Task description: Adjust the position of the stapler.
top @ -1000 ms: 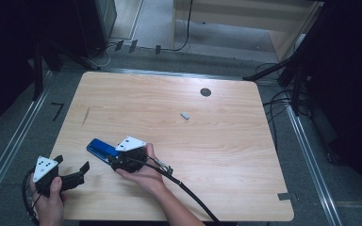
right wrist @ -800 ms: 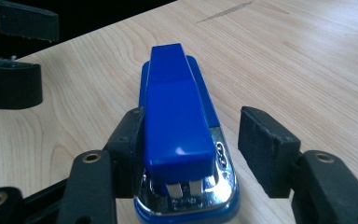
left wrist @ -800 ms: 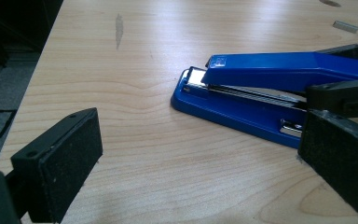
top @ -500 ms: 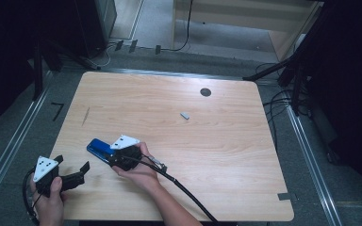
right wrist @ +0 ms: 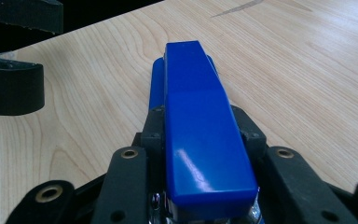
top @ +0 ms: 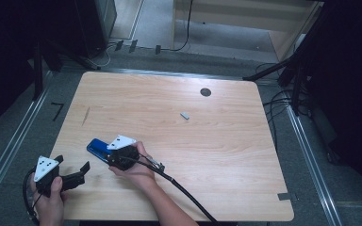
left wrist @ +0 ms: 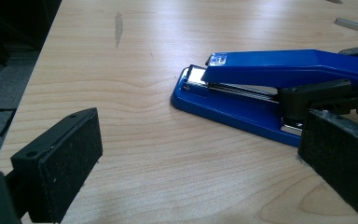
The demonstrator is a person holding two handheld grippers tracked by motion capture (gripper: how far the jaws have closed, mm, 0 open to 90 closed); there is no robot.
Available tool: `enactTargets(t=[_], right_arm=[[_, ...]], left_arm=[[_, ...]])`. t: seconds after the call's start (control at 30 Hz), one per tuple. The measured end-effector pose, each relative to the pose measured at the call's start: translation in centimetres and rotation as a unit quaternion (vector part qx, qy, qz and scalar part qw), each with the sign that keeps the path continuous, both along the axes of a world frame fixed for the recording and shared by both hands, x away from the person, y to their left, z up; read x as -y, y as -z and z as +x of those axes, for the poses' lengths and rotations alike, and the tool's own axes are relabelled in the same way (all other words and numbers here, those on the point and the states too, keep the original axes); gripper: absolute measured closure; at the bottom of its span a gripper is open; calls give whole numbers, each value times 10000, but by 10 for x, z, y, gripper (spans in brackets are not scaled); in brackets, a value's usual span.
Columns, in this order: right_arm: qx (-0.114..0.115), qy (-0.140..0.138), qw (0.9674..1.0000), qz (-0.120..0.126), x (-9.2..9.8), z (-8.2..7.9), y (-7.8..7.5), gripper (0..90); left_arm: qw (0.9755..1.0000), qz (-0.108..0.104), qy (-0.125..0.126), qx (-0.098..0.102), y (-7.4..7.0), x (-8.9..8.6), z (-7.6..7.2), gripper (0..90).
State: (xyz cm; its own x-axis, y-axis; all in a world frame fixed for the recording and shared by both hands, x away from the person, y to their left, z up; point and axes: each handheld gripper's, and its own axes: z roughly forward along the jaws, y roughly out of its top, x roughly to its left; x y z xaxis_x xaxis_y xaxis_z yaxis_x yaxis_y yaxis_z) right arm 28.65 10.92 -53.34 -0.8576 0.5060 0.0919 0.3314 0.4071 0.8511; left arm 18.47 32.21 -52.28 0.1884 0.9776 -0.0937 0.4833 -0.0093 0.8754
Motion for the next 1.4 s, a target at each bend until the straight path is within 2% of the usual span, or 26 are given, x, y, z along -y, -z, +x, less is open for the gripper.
enactTargets(t=[0.4, 0.8, 1.4], right_arm=[[384, -76, 9991, -187, -2, -7, -1, 676], [360, -25, 9993, -100, 10, -10, -3, 676], [356, 340, 9988, 81, 55, -11, -8, 676]], left_arm=[[10000, -22, 18, -9, 0, -1, 0, 0], [10000, -31, 5, -10, 0, -1, 0, 0], [10000, -21, -7, -13, 0, -1, 1, 0]])
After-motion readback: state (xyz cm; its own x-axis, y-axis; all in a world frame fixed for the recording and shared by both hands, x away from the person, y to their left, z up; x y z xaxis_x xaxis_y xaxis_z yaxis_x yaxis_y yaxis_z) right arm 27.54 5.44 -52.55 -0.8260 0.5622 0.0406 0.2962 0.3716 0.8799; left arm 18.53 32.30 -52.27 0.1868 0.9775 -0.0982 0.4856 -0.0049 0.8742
